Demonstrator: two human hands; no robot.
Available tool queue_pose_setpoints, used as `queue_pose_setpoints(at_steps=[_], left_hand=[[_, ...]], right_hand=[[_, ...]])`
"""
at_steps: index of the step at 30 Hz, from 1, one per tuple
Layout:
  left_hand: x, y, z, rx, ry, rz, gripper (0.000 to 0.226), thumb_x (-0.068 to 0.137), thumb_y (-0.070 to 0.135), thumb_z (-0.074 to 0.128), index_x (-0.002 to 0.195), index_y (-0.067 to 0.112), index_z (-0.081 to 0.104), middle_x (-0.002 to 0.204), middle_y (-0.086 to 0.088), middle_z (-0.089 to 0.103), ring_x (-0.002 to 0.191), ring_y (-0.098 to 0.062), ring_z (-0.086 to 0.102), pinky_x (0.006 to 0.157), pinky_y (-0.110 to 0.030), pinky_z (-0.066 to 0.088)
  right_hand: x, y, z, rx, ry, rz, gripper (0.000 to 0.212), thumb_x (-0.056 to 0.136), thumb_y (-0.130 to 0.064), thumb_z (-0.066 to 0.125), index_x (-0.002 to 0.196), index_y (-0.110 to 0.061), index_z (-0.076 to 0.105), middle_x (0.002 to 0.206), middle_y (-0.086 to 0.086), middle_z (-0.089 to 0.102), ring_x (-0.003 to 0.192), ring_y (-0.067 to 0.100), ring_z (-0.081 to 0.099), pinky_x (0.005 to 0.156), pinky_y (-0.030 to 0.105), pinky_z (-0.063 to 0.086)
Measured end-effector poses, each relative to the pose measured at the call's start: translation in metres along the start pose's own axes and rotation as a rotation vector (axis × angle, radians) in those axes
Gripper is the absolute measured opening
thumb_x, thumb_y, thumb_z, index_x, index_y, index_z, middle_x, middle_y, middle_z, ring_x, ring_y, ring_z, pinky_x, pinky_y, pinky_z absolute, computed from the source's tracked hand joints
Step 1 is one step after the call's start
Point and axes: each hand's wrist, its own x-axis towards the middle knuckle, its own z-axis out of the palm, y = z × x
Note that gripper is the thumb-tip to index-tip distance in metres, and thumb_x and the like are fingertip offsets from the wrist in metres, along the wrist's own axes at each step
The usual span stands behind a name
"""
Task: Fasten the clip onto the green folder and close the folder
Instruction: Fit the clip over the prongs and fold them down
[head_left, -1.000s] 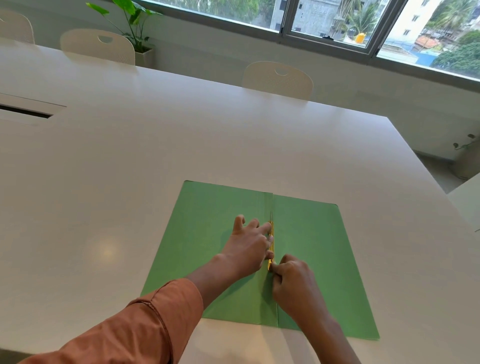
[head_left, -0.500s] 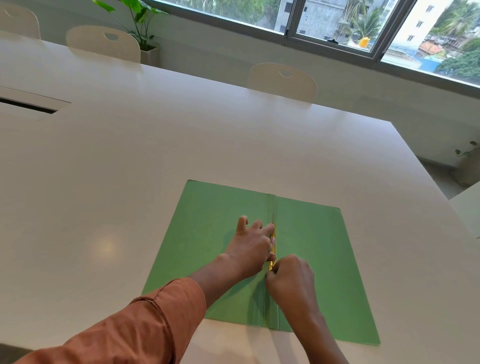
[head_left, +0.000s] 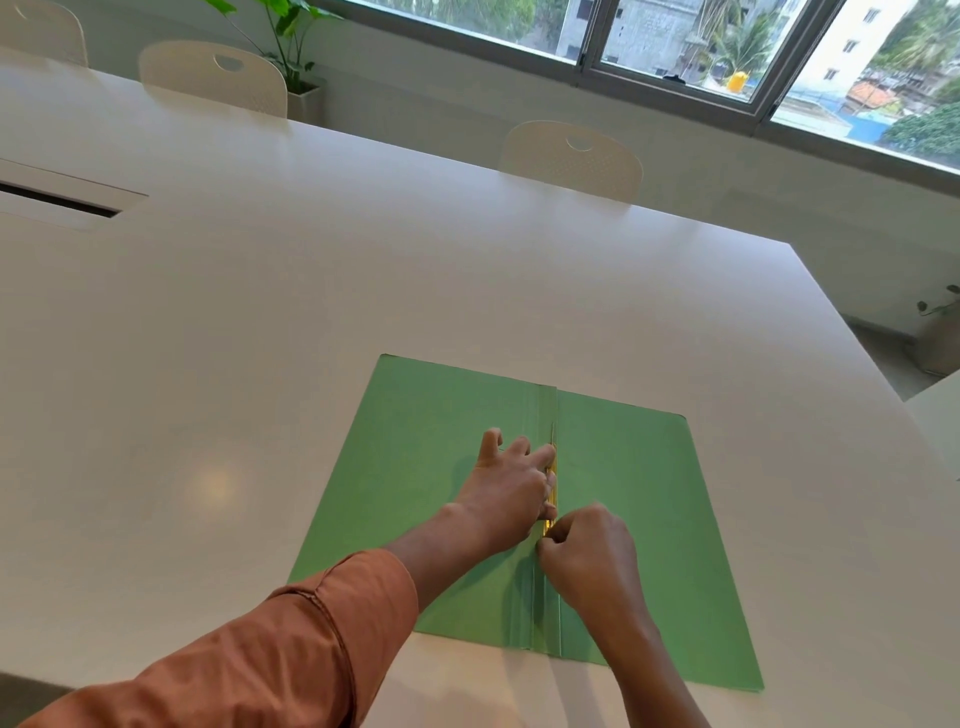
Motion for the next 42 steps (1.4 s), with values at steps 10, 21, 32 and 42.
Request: queue_pose_setpoints(at_steps=[10, 21, 32, 42], left_hand=[[-0.001, 0.000, -0.001, 0.011, -0.009, 0.002, 0.038, 0.102, 0.048, 0.052, 0.124, 0.023, 0.070, 0.133, 0.006, 0.052, 0.119, -0.020, 0.047, 0.097, -0.048, 0.019], [0.000, 0.000, -0.001, 0.007, -0.015, 0.005, 0.039, 0.101, 0.048, 0.054, 0.125, 0.023, 0.070, 0.135, 0.006, 0.052, 0.120, -0.019, 0.047, 0.098, -0.047, 0.019], [-0.001, 0.002, -0.006, 0.021, -0.028, -0.002, 0.035, 0.103, 0.041, 0.051, 0.126, 0.022, 0.070, 0.135, 0.005, 0.052, 0.123, -0.021, 0.046, 0.101, -0.049, 0.020], [0.000, 0.000, -0.003, 0.028, -0.018, 0.002, 0.037, 0.100, 0.048, 0.055, 0.120, 0.022, 0.072, 0.133, 0.004, 0.054, 0.120, -0.022, 0.048, 0.098, -0.049, 0.021]], right_hand=[[-0.002, 0.017, -0.003, -0.008, 0.037, -0.053, 0.018, 0.079, -0.008, 0.069, 0.068, -0.012, 0.082, 0.058, 0.006, 0.072, 0.049, 0.021, 0.060, 0.055, 0.039, 0.055], [-0.010, 0.006, 0.003, -0.018, 0.041, -0.040, 0.027, 0.078, -0.005, 0.067, 0.051, -0.010, 0.067, 0.047, 0.001, 0.054, 0.044, 0.015, 0.048, 0.043, 0.023, 0.035], [-0.014, -0.013, 0.011, -0.069, 0.085, -0.047, 0.030, 0.083, -0.005, 0.063, 0.056, -0.017, 0.056, 0.047, -0.008, 0.040, 0.040, 0.008, 0.036, 0.038, 0.021, 0.033], [-0.016, 0.011, 0.007, 0.032, 0.155, -0.059, 0.014, 0.085, -0.009, 0.072, 0.082, -0.013, 0.085, 0.069, 0.001, 0.067, 0.061, 0.011, 0.058, 0.053, 0.018, 0.036]])
